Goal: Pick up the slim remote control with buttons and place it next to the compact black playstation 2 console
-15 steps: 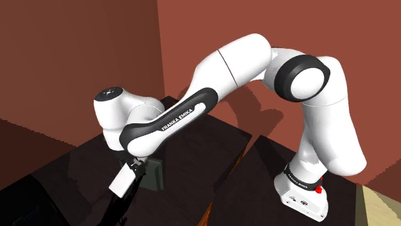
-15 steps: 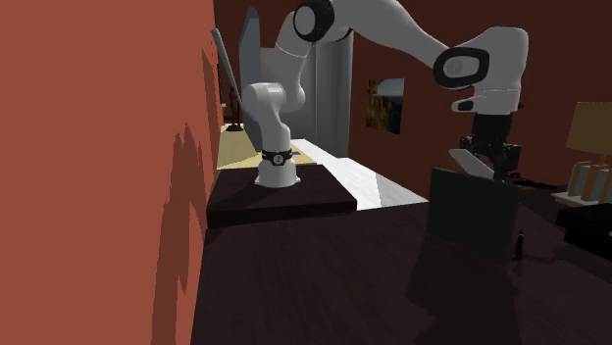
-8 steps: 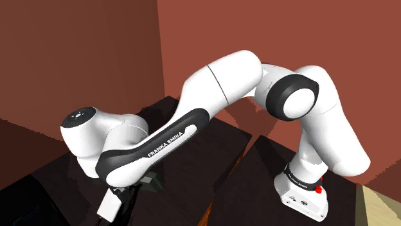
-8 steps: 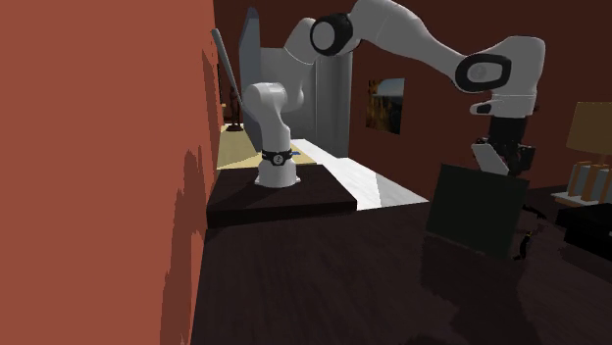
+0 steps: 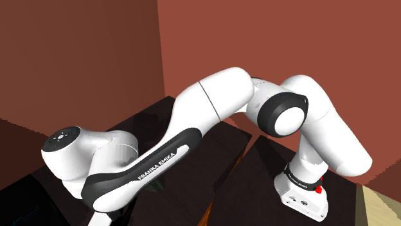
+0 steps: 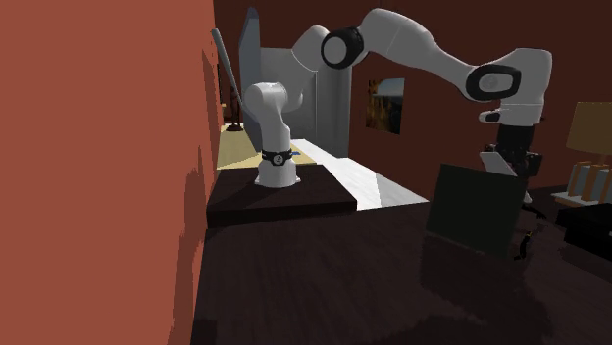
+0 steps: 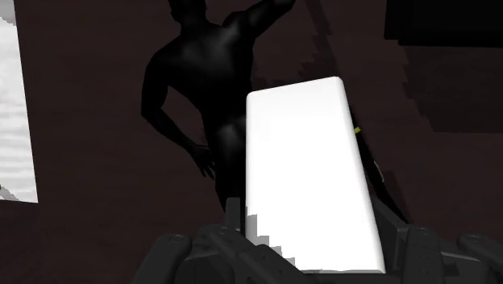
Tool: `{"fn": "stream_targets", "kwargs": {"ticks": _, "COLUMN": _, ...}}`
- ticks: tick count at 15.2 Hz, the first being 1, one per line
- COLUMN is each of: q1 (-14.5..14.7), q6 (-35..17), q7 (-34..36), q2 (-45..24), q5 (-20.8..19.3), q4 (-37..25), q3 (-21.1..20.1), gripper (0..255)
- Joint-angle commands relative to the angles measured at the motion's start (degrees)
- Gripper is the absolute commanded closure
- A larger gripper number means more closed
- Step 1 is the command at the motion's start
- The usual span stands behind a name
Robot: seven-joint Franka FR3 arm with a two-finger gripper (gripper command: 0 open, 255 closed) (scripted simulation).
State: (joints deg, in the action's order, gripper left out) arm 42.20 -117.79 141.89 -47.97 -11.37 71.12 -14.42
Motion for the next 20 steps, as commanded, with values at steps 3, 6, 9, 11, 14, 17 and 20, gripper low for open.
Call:
{"fn": "stream_targets", "kwargs": {"ticks": 3, "q1": 0.18, "q6": -1.83, "q7": 0.15, "q2": -1.71, "q5": -0.30, "q4": 0.21, "q3": 0.25, "gripper": 255}}
{"fn": "stream_targets", "kwargs": {"ticks": 6, "q1": 0.28, "q6": -3.25, "q7": 0.25, "q2": -2.98, "q5": -0.52, "q4": 0.37, "q3": 0.45, "gripper": 255}}
{"fn": "stream_targets", "kwargs": {"ticks": 9, "q1": 0.39, "q6": -4.60, "q7": 0.35, "q2": -4.34, "q5": -0.76, "q4": 0.36, "q3": 0.66, "gripper": 255}}
{"fn": "stream_targets", "kwargs": {"ticks": 11, "q1": 0.47, "q6": -5.47, "q7": 0.41, "q2": -5.28, "q5": -0.92, "q4": 0.30, "q3": 0.79, "gripper": 255}}
{"fn": "stream_targets", "kwargs": {"ticks": 14, "q1": 0.61, "q6": -6.70, "q7": 0.49, "q2": -6.78, "q5": -1.14, "q4": 0.02, "q3": 1.00, "gripper": 255}}
{"fn": "stream_targets", "kwargs": {"ticks": 17, "q1": 0.78, "q6": -7.85, "q7": 0.54, "q2": -8.37, "q5": -1.35, "q4": -0.43, "q3": 1.24, "gripper": 255}}
{"fn": "stream_targets", "kwargs": {"ticks": 20, "q1": 1.02, "q6": -8.94, "q7": 0.55, "q2": -10.03, "q5": -1.46, "q4": -1.02, "q3": 1.55, "gripper": 255}}
